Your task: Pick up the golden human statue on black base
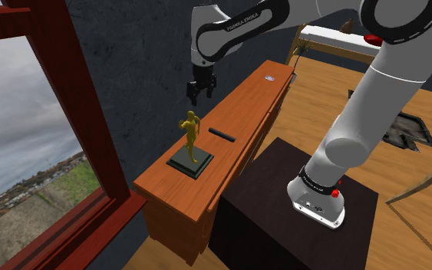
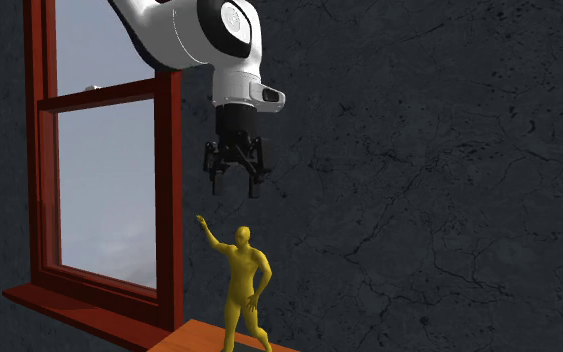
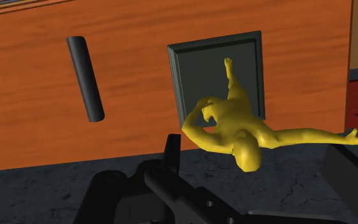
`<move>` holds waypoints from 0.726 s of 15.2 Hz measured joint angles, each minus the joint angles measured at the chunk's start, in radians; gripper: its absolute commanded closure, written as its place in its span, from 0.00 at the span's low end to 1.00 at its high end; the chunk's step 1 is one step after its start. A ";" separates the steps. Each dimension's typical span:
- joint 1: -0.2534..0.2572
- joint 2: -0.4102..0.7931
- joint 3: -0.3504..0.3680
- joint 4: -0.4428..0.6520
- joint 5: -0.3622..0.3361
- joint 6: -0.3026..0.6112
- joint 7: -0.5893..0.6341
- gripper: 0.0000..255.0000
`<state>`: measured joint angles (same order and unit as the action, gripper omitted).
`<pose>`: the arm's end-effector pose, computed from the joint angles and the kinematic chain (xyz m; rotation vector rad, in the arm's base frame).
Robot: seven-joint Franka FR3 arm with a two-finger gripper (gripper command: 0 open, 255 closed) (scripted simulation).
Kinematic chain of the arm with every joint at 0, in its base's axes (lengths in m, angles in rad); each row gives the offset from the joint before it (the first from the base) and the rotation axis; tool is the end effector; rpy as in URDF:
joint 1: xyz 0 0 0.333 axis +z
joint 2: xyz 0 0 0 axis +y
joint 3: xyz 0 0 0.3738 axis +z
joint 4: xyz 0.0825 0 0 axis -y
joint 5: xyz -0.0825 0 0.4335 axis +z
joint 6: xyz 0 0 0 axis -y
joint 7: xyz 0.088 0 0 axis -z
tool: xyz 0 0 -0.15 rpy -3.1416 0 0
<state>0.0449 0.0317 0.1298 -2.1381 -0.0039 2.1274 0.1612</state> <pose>0.5717 0.1004 0.3743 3.1346 0.0245 -0.0653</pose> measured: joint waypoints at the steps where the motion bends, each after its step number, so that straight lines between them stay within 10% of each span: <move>1: 0.001 0.043 0.001 0.033 0.000 0.008 0.008 0.00; 11: 0.014 0.232 0.004 0.106 0.000 0.112 0.046 0.00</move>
<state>0.0584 0.2636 0.1334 -2.0323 -0.0039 2.2396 0.2071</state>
